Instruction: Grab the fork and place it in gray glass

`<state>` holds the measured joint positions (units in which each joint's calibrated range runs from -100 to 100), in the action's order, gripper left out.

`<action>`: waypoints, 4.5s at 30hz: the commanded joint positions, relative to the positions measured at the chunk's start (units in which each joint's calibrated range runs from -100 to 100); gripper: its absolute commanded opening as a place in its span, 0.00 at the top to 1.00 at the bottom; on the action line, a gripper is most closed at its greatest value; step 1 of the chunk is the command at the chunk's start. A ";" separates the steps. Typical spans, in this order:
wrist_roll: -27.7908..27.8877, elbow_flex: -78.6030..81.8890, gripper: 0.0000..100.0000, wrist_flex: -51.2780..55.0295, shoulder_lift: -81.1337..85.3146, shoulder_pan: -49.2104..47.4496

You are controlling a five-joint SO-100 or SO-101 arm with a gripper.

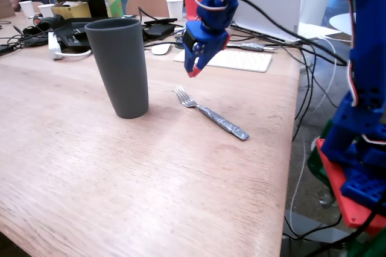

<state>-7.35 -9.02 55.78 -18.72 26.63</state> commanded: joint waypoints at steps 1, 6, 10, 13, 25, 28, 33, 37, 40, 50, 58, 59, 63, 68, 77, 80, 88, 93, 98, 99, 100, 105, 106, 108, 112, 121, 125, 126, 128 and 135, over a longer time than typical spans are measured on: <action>2.49 -2.64 1.00 -0.69 -1.01 4.33; 4.00 -1.70 1.00 -0.69 -1.43 6.70; 4.05 -2.26 1.00 -0.69 -5.38 4.33; 4.10 -1.79 1.00 0.30 -5.64 0.10; 4.10 6.14 0.93 0.46 -1.35 -0.74; 4.00 10.48 0.84 0.46 1.22 -2.61; 4.10 18.13 0.70 0.46 7.66 -4.47; 4.10 21.24 0.60 0.46 9.80 -3.62; 4.00 20.77 0.60 -0.36 8.77 -2.94; 3.96 17.84 0.60 4.57 0.80 -3.62; 3.96 13.69 0.61 7.11 -2.46 -3.11; 3.96 14.07 0.63 7.11 -2.46 -3.11; 3.96 14.35 0.89 7.11 -2.46 -3.11; 4.00 14.35 1.00 7.11 -2.46 -3.11; 4.00 15.77 1.00 7.03 4.40 -3.11; 4.00 22.18 1.00 7.03 15.72 -3.11; 4.05 29.36 1.00 6.21 40.93 -4.64; 4.10 28.13 1.00 5.72 47.97 -4.80; 4.15 28.13 1.00 -0.19 52.43 -5.14; 4.15 28.13 1.00 -3.64 52.51 -5.14; 4.20 28.13 1.00 -6.93 52.51 -5.31; 9.43 29.26 1.00 -22.53 52.34 -10.90; 9.47 29.26 1.00 -24.82 52.00 -12.25; 9.52 29.26 1.00 -27.78 51.57 -14.45; 9.57 33.32 1.00 -28.27 52.08 -16.14; 9.67 45.21 1.00 -39.27 52.43 -16.31; 9.67 45.59 1.00 -39.68 52.17 -16.31; 9.67 45.59 1.00 -39.68 51.82 -16.31; 9.67 45.59 1.00 -39.68 51.65 -16.31; 9.67 44.46 1.00 -42.89 51.22 -16.14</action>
<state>2.12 37.24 16.36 31.52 10.38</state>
